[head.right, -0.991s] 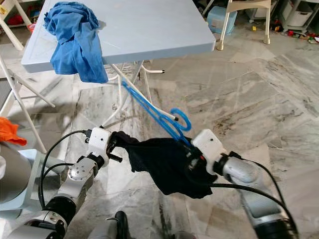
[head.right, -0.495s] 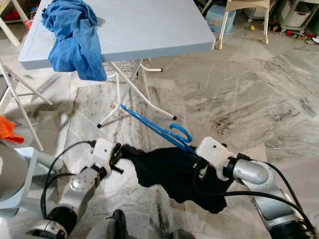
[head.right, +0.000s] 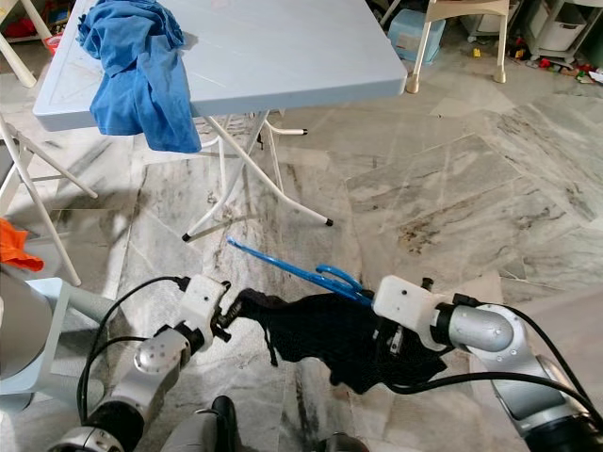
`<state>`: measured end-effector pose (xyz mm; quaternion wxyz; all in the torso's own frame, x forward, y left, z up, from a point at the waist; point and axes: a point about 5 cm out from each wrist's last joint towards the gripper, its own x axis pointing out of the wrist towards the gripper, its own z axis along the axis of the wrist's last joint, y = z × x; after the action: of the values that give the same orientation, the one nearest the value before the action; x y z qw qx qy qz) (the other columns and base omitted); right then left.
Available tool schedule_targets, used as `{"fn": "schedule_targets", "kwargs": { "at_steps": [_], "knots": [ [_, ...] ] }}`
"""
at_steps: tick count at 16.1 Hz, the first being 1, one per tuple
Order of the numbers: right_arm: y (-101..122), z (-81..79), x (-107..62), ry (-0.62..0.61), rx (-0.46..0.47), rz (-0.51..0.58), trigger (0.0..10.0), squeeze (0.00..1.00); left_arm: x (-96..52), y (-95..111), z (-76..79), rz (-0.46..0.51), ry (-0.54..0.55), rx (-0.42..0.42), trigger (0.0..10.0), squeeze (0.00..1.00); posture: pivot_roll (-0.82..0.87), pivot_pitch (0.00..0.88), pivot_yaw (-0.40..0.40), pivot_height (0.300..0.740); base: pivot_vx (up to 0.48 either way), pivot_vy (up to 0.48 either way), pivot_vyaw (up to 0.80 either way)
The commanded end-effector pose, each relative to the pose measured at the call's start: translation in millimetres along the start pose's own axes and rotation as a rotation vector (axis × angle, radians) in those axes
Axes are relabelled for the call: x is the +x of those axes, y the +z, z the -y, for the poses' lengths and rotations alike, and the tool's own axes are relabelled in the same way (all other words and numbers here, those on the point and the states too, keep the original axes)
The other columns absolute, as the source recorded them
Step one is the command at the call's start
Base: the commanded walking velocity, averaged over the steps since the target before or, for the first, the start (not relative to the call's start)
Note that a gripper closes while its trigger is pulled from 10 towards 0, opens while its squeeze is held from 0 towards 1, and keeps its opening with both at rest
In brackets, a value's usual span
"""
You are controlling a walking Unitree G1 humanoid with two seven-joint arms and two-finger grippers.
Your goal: Hang hanger
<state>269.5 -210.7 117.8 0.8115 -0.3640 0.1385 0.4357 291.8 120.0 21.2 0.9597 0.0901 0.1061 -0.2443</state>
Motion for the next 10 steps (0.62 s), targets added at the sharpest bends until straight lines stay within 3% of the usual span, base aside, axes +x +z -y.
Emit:
{"fn": "schedule_targets", "kwargs": {
  "at_steps": [1,4,5,7,10],
  "knots": [
    [0,1.5,0.6,-0.01,-0.008,-0.003,10.0,0.0,-4.2,1,-4.0,0.032,0.014,0.016,10.0,1.0,-0.14,0.231,-0.019,0.74,0.0,0.0,0.0],
    [1,-7.8,10.0,0.015,-0.01,0.004,10.0,0.0,-2.9,9,2.3,0.09,-0.039,-0.01,10.0,1.0,-0.13,0.23,-0.018,0.74,0.0,0.0,0.0],
    [1,-11.1,17.9,0.034,-0.032,-0.003,10.0,0.0,-3.8,10,13.1,0.099,-0.166,0.022,10.0,1.0,-0.13,0.231,-0.013,0.74,0.0,0.0,0.0],
    [2,-9.3,25.9,0.043,-0.071,-0.016,10.0,0.0,-7.7,8,22.8,0.094,-0.3,0.124,10.0,1.0,-0.12,0.231,-0.007,0.74,0.0,0.0,0.0],
    [7,-4.8,33.2,0.039,-0.099,-0.015,10.0,0.0,-8.5,4,25.1,0.043,-0.361,0.143,10.0,1.0,-0.12,0.233,0.0,0.74,0.0,0.0,0.0]
  ]
}}
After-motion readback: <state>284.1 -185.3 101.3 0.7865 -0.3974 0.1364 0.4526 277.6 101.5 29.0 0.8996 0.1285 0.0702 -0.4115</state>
